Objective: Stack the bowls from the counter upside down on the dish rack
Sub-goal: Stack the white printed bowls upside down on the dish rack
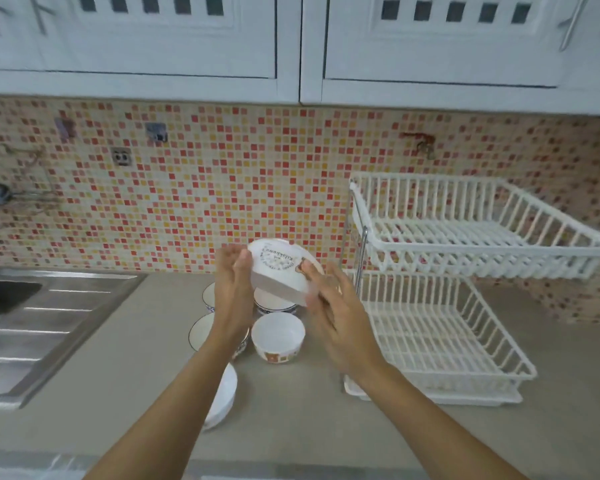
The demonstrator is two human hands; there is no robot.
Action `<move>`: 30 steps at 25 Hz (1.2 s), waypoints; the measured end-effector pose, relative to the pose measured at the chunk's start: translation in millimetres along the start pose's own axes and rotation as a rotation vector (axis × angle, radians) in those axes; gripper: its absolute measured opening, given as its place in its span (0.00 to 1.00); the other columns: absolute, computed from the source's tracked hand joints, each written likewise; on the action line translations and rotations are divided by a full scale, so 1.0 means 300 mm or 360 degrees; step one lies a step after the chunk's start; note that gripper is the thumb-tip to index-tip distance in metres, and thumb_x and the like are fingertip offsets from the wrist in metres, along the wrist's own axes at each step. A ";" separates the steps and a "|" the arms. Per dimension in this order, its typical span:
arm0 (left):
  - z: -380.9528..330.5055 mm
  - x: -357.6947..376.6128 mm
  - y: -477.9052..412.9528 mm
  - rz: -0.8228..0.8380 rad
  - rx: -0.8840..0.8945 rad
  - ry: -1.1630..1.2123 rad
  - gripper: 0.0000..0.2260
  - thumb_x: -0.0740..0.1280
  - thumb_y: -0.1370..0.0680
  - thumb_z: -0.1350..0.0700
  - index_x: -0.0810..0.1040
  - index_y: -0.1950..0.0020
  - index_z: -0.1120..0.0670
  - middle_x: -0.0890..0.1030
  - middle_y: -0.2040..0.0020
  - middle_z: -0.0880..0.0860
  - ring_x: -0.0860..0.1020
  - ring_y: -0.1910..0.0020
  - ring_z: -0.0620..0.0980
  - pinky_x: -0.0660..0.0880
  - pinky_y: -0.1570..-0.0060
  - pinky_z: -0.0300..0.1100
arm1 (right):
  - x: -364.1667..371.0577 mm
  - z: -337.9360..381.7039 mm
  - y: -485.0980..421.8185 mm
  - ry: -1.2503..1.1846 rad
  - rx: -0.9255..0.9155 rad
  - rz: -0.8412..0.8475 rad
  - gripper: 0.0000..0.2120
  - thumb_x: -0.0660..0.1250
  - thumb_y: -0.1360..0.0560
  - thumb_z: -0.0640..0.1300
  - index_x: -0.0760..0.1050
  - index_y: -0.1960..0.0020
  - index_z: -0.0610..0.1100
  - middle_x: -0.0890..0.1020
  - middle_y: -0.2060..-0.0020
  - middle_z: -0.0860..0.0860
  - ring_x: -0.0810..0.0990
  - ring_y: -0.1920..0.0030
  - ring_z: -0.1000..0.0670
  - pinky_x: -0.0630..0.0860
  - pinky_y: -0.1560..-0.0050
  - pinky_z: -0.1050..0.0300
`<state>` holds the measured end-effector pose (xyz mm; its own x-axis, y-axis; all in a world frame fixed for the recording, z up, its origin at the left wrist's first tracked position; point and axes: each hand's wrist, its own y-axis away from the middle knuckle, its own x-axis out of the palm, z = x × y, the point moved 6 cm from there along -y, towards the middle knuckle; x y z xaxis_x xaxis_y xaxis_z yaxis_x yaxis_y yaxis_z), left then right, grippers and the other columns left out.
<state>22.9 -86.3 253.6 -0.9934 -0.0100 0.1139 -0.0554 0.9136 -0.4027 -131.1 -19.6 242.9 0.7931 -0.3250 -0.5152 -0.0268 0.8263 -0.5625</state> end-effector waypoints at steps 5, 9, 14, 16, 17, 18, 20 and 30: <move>-0.238 0.156 -0.088 0.0242 0.0352 0.0397 0.10 0.60 0.27 0.45 0.68 0.47 0.44 0.76 0.47 0.50 0.79 0.50 0.41 0.77 0.52 0.39 | -0.236 0.136 -0.111 -0.0329 -0.0071 -0.0336 0.29 0.60 0.24 0.60 0.48 0.30 0.70 0.64 0.29 0.61 0.65 0.30 0.64 0.66 0.31 0.63; -0.321 0.344 -0.172 0.0431 0.0407 0.0453 0.12 0.59 0.29 0.52 0.69 0.45 0.45 0.76 0.47 0.47 0.79 0.51 0.42 0.77 0.52 0.40 | -0.478 0.079 -0.192 -0.0425 0.0001 -0.0265 0.37 0.66 0.31 0.57 0.52 0.27 0.62 0.66 0.41 0.76 0.68 0.40 0.75 0.66 0.42 0.79; -0.315 0.615 -0.266 0.0580 0.0346 -0.0280 0.19 0.51 0.20 0.45 0.70 0.35 0.52 0.74 0.40 0.48 0.74 0.45 0.43 0.68 0.53 0.34 | -0.744 -0.132 -0.292 -0.0240 0.0174 -0.0167 0.44 0.70 0.33 0.53 0.51 0.23 0.56 0.62 0.26 0.59 0.67 0.33 0.61 0.66 0.38 0.69; -0.283 0.729 -0.316 0.0567 0.0252 -0.0590 0.22 0.48 0.18 0.43 0.69 0.33 0.55 0.73 0.37 0.51 0.73 0.41 0.49 0.68 0.49 0.39 | -0.816 -0.249 -0.345 -0.0114 0.0281 -0.0039 0.48 0.72 0.35 0.54 0.48 0.23 0.55 0.59 0.24 0.56 0.65 0.32 0.59 0.66 0.34 0.61; -0.252 0.785 -0.349 0.0596 0.0176 -0.0679 0.25 0.47 0.19 0.41 0.68 0.31 0.55 0.72 0.34 0.53 0.72 0.36 0.52 0.68 0.44 0.44 | -0.838 -0.309 -0.374 -0.0050 0.0328 0.0053 0.49 0.73 0.35 0.54 0.47 0.22 0.54 0.59 0.24 0.55 0.64 0.30 0.57 0.65 0.30 0.56; -0.213 0.835 -0.375 0.0654 0.0077 -0.0747 0.28 0.46 0.20 0.39 0.66 0.28 0.55 0.70 0.30 0.54 0.70 0.32 0.55 0.67 0.38 0.49 | -0.848 -0.364 -0.401 0.0020 0.0369 0.0143 0.49 0.74 0.34 0.52 0.48 0.22 0.54 0.61 0.25 0.54 0.64 0.28 0.54 0.63 0.28 0.52; -0.129 0.912 -0.421 0.0802 -0.0129 -0.0837 0.37 0.44 0.25 0.31 0.64 0.25 0.54 0.67 0.25 0.56 0.67 0.28 0.58 0.63 0.29 0.55 | -0.846 -0.458 -0.462 0.0201 0.0379 0.0297 0.45 0.76 0.33 0.49 0.54 0.24 0.54 0.68 0.28 0.52 0.67 0.28 0.49 0.65 0.29 0.49; 0.095 0.973 -0.512 0.0844 -0.0492 -0.1505 0.31 0.58 0.22 0.42 0.65 0.26 0.61 0.73 0.31 0.59 0.74 0.35 0.58 0.73 0.38 0.48 | -0.717 -0.703 -0.621 0.1070 0.0395 0.0817 0.50 0.78 0.41 0.63 0.60 0.28 0.46 0.70 0.33 0.48 0.72 0.36 0.46 0.72 0.38 0.49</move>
<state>-261.5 -241.0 322.9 -0.5681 0.2254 -0.7915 0.2930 0.9541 0.0614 -425.0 -200.8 322.1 0.1913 -0.0235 -0.9812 -0.0861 0.9955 -0.0406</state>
